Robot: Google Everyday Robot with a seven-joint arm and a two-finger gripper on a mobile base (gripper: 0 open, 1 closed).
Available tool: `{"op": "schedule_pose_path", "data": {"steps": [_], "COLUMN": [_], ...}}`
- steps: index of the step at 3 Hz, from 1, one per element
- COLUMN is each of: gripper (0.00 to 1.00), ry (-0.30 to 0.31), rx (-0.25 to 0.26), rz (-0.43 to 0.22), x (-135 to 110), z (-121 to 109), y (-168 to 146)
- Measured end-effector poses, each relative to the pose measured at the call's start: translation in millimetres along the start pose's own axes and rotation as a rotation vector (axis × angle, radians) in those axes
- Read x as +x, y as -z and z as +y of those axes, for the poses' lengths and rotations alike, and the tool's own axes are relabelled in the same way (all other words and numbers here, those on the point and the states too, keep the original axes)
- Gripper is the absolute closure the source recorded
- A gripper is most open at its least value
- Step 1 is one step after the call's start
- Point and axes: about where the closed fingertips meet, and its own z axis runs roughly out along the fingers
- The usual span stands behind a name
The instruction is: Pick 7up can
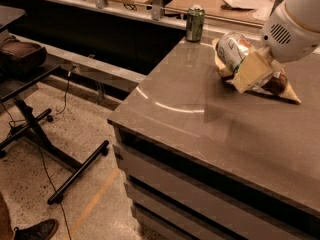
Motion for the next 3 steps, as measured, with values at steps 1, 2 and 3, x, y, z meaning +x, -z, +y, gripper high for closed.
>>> {"op": "schedule_pose_path", "data": {"steps": [1,2,3], "gripper": [1.0,1.0,1.0], "ry": [0.099,0.18,0.181], "rx": [-0.041,-0.05,-0.049], "rz": [-0.077,-0.093,-0.092], "x": [0.2,0.2,0.0], "z": [5.8,7.5,7.5], "y": [9.4,10.4,10.2]}}
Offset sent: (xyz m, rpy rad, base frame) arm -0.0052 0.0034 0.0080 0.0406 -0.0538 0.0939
